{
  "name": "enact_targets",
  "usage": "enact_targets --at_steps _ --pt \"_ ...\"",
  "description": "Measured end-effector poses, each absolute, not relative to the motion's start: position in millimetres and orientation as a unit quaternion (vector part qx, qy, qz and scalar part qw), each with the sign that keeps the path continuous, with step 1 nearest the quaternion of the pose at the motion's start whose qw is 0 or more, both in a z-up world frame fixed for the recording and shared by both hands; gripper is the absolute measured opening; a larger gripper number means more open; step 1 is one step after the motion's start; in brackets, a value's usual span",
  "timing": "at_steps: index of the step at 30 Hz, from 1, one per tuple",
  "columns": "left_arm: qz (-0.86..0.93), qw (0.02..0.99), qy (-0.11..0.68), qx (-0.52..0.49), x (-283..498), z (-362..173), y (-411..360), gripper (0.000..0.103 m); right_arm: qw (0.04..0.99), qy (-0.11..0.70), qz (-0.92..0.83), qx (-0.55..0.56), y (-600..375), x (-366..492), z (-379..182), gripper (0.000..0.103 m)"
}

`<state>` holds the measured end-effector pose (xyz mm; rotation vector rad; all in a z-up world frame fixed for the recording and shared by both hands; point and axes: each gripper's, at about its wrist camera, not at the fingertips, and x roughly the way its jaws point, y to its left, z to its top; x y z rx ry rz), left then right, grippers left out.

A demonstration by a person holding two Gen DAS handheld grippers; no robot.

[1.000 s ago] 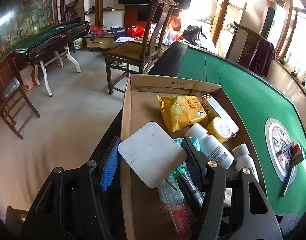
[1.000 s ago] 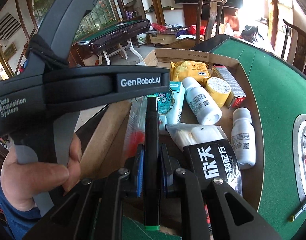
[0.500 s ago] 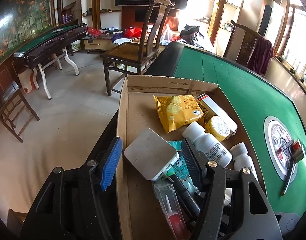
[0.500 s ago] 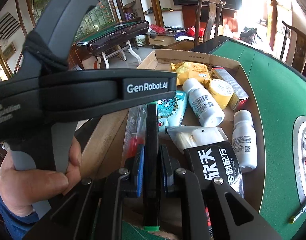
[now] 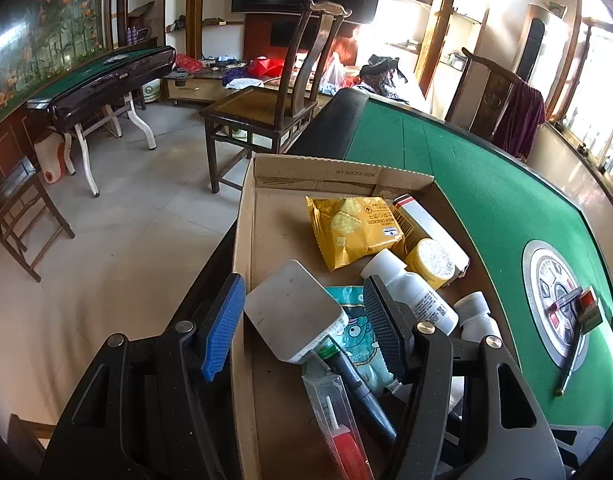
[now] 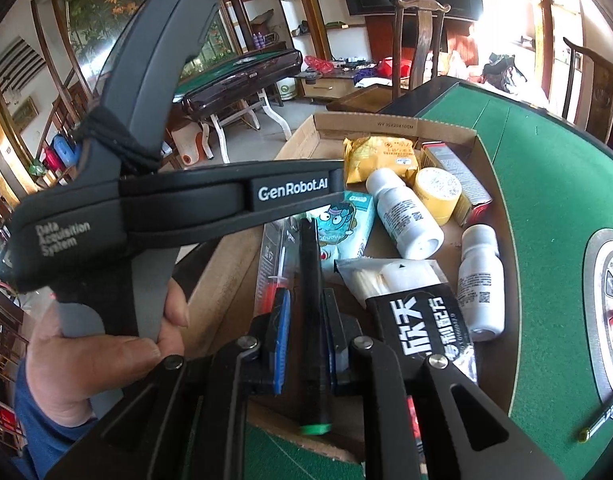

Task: Organize objects
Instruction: 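Lower the charger and marker into the tray and open both tools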

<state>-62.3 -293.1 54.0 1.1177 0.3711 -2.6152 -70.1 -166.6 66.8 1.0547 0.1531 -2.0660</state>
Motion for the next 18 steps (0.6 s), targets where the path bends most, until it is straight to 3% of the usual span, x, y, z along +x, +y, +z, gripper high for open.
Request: enact_targets --at_steps 10,18 --pt "-0.932 0.091 0.129 0.327 -51 76 -275 0.062 0.374 0.031 -0.831 0.410 -113 -72 80 0.014" --pt "-0.942 0.039 0.085 0.324 -55 85 -224 0.062 0.332 -0.003 -0.850 0.408 -38 -85 85 0.014"
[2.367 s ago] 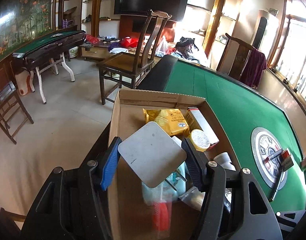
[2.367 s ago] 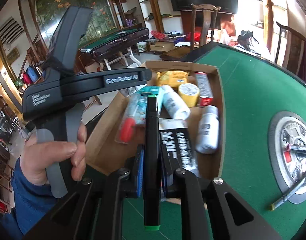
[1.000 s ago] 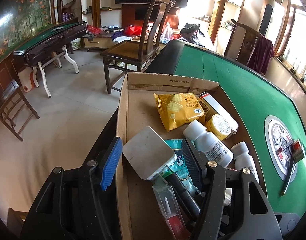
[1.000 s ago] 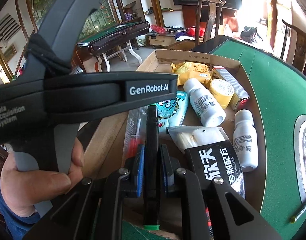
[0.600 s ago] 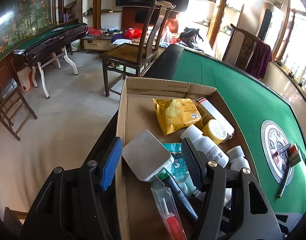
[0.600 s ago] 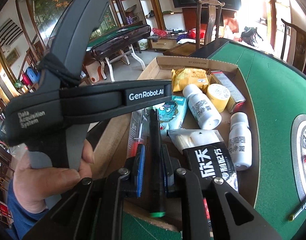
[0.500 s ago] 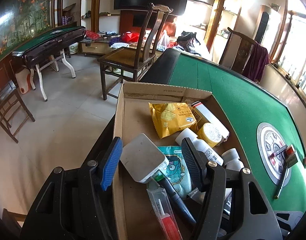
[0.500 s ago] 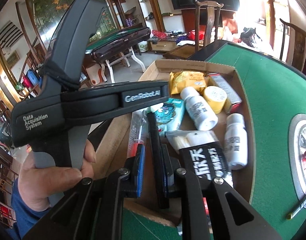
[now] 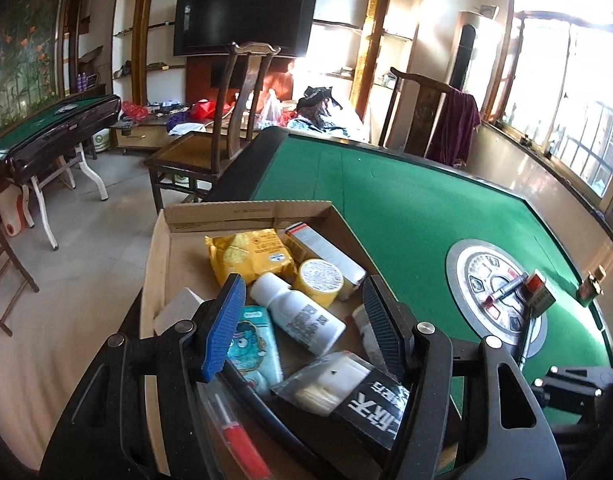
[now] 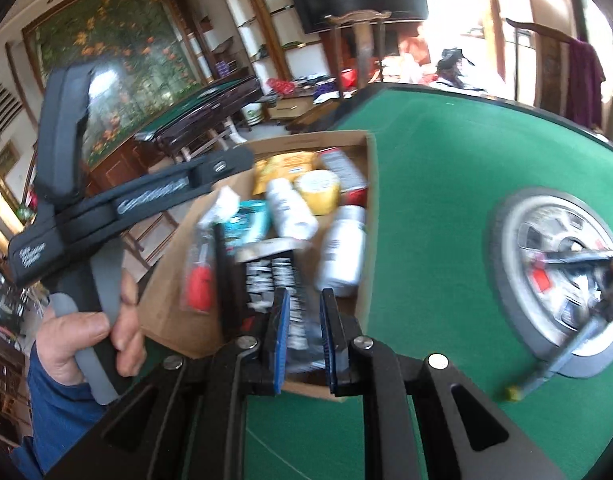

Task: Organize objects
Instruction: 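Lower the charger and marker into the tray and open both tools, then grasp the yellow-ended black marker with left tool while right reaches the white medicine box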

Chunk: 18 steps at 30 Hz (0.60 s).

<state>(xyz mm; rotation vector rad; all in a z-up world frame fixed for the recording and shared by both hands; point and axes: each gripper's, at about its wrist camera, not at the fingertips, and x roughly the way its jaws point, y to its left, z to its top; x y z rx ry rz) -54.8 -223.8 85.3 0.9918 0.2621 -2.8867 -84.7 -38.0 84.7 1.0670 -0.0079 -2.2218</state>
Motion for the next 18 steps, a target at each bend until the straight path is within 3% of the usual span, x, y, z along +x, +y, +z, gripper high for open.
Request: enact_targets --at_steps 7,9,11,18 --pt "-0.934 -0.039 0.038 0.353 -62 83 -149 0.062 0.246 -0.033 -0.887 0.389 56 -113 95 0.018" --pt "-0.928 -0.070 0.023 0.365 -67 79 -119 0.062 0.210 -0.026 -0.900 0.380 84 -121 97 0.028" --pt "-0.916 -0.108 0.007 0.386 -73 70 -84 0.062 0.173 -0.022 -0.912 0.372 113 -128 97 0.048" --pt "-0.885 -0.168 -0.092 0.424 -93 41 23 0.062 0.136 -0.082 -0.918 0.363 192 -136 97 0.051"
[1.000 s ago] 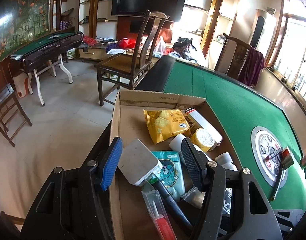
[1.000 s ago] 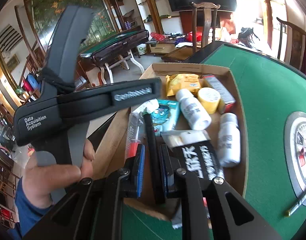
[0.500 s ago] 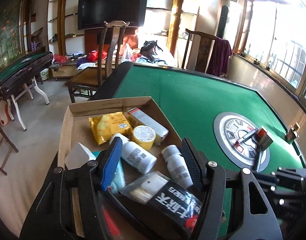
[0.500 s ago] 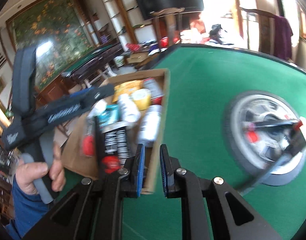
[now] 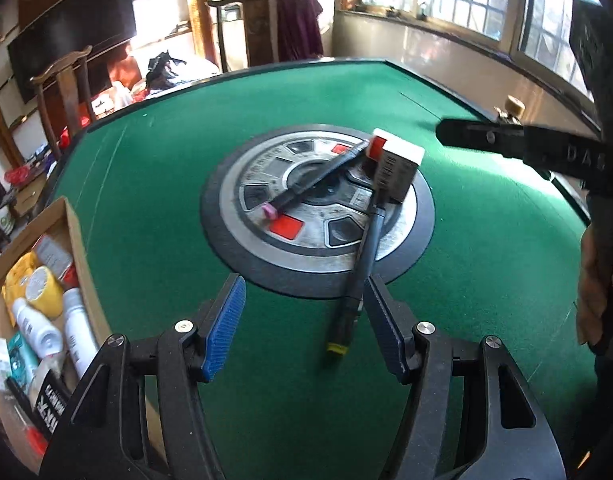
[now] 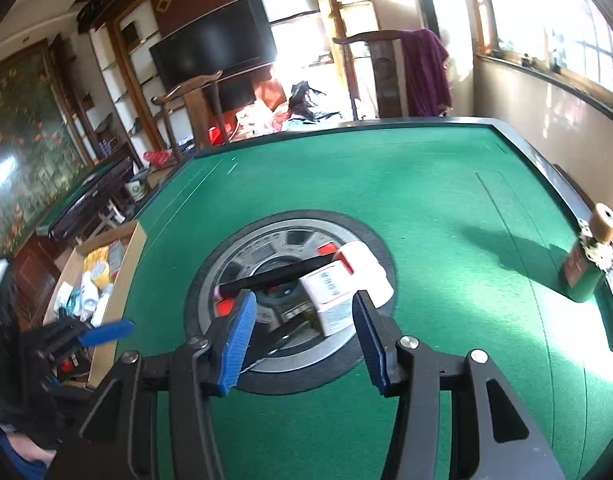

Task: Organize objects
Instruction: 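Grasp the yellow-ended black marker with left tool while right reaches the white medicine box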

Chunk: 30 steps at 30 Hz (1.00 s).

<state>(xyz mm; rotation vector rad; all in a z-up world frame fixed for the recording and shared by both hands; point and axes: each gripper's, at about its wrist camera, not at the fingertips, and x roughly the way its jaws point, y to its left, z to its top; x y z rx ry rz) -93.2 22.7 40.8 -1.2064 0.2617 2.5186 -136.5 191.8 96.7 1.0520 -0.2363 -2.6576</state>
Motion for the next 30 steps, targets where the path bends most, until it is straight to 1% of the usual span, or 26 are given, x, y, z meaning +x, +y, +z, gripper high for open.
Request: enact_targets --at_steps 4,8,9,10,11,12,13,14,15,20,25,26,27,28,29,30 --pt "0.876 0.165 0.126 -0.435 -105 28 55 0.062 0.140 -0.097 -0.921 0.351 202 -133 104 0.051" --pt "0.870 0.153 0.139 -0.448 -119 17 70 0.062 0.135 -0.108 -0.921 0.351 209 -137 106 0.051" --pt "0.869 0.152 0.142 -0.449 -121 14 74 0.060 0.132 -0.111 -0.920 0.352 210 -138 104 0.051" --pt "0.868 0.154 0.142 -0.451 -121 11 76 0.055 0.131 -0.111 -0.919 0.354 212 -139 103 0.051" --pt "0.869 0.160 0.134 -0.448 -119 11 75 0.039 0.130 -0.110 -0.919 0.356 212 -140 102 0.051" --pt "0.869 0.162 0.132 -0.449 -120 11 76 0.021 0.130 -0.107 -0.918 0.359 211 -141 100 0.051" --pt "0.870 0.155 0.137 -0.448 -119 11 76 0.020 0.130 -0.104 -0.917 0.362 209 -143 98 0.051" --pt "0.872 0.142 0.139 -0.447 -118 10 78 0.016 0.130 -0.101 -0.917 0.364 208 -145 95 0.051" --pt "0.875 0.135 0.134 -0.446 -118 9 73 0.015 0.132 -0.098 -0.916 0.365 207 -147 92 0.051" --pt "0.879 0.124 0.075 -0.455 -119 6 46 0.015 0.136 -0.059 -0.914 0.378 193 -164 74 0.055" --pt "0.878 0.128 0.066 -0.456 -121 6 41 0.015 0.147 -0.009 -0.909 0.390 172 -183 55 0.055" --pt "0.878 0.129 0.065 -0.456 -121 6 40 0.015 0.136 0.005 -0.910 0.392 168 -185 52 0.055" --pt "0.878 0.130 0.060 -0.456 -122 6 40 0.015 0.131 0.018 -0.911 0.391 164 -185 50 0.052" --pt "0.878 0.130 0.060 -0.457 -122 7 40 0.015 0.133 0.023 -0.909 0.393 162 -185 48 0.037" --pt "0.878 0.131 0.060 -0.456 -121 7 40 0.015 0.131 0.021 -0.908 0.398 161 -185 47 0.034" --pt "0.879 0.130 0.058 -0.456 -118 7 39 0.015 0.130 0.017 -0.909 0.397 161 -183 48 0.034"
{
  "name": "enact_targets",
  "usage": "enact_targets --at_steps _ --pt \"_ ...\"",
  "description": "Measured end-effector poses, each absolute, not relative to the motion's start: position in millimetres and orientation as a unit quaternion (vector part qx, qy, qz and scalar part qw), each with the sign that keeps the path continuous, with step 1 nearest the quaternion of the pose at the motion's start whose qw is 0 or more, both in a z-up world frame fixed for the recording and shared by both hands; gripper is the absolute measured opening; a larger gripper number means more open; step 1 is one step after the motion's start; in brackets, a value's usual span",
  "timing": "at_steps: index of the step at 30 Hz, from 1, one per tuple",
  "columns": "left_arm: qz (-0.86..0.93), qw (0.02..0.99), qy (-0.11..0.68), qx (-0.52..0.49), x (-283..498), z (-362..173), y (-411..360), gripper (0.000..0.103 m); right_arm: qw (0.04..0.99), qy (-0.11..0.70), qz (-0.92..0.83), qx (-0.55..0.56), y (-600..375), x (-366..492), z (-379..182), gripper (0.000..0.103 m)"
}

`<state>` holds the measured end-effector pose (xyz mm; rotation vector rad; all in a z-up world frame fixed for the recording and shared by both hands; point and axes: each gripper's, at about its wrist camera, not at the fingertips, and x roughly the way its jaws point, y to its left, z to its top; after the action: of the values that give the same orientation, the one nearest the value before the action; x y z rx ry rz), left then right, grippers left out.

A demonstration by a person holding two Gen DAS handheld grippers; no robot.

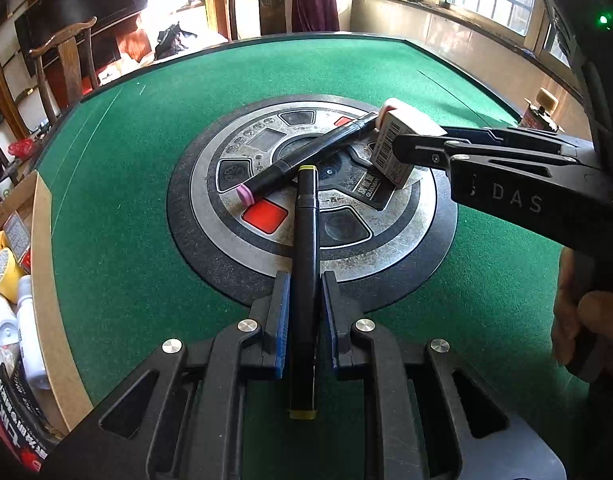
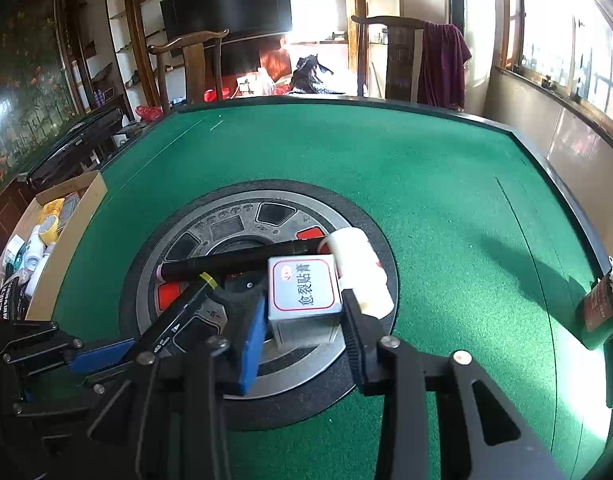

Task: Organize objects
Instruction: 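Grasp the yellow-ended black marker with left tool while right reaches the white medicine box, then grasp the small white medicine box with right tool while left lifts the marker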

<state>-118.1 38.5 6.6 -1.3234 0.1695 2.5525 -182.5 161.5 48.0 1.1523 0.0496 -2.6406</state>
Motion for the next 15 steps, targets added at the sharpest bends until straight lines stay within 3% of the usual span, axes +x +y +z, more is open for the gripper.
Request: enact_targets --at_steps 15 --pt "0.898 0.117 0.043 -0.421 -110 28 20 0.014 0.164 -0.037 -0.913 0.371 162 -148 72 0.034"
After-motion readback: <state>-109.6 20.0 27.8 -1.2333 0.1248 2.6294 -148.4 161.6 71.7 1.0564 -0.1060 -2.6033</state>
